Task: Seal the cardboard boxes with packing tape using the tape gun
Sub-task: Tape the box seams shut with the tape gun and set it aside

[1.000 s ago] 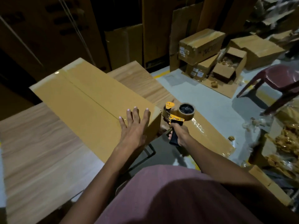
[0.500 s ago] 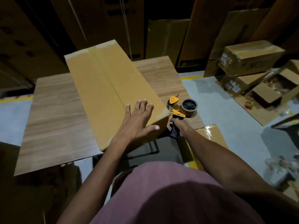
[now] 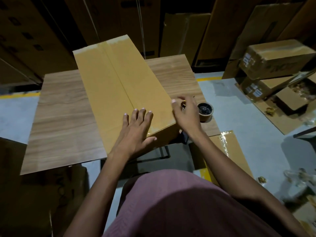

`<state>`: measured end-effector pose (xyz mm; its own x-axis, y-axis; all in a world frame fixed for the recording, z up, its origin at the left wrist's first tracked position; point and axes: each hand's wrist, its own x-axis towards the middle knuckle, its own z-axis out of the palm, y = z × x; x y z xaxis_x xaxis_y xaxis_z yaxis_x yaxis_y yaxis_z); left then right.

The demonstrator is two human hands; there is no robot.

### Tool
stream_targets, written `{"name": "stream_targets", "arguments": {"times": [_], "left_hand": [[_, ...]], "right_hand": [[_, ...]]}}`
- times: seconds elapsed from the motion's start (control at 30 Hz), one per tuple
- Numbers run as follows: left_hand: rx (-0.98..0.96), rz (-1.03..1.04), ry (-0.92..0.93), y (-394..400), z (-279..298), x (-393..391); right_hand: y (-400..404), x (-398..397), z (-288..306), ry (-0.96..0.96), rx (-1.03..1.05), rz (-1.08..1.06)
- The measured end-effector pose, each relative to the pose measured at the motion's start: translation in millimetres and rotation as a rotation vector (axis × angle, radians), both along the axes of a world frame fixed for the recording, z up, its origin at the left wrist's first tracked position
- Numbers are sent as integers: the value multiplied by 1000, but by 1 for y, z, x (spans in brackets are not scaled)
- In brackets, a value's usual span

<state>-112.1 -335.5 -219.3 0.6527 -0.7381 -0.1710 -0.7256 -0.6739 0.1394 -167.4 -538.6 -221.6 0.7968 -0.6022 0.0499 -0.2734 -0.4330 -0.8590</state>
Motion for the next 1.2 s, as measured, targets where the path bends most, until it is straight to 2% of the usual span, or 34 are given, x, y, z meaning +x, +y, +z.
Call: {"name": "stream_targets", "arguments": {"times": [0.07,0.13,0.2,0.27,0.37,0.47,0.63,0.73,0.9,1.03,1.2], "left_hand": [[1,-23,105,3,3,5],[-31,-41,192,9,5,11],[-43,-83,181,16,2,15],[-59,-122,174,22,0,17],[-146,-151,217,32,0,25],[-232,-80,185,43,0,29],[-207,-49,129,44,0,35],[-167,-80,129,49,-1,58],[-27,-208,12,72,-3,108],[-3,-263,2,86,-3,141],[8,-319,21,79,-3,164]], "right_hand": [[22,-7,0,-25,-175,224],[35,-11,-11,63,-469,396],[37,-14,-21,118,-685,477],[34,-13,-21,132,-759,499],[27,-7,-18,190,-752,510],[31,-4,-11,264,-746,493],[88,11,5,721,-653,401],[125,34,8,869,-593,280],[152,64,5,895,-471,-1],[173,62,3,856,-487,-154],[220,78,3,814,-519,21]]}}
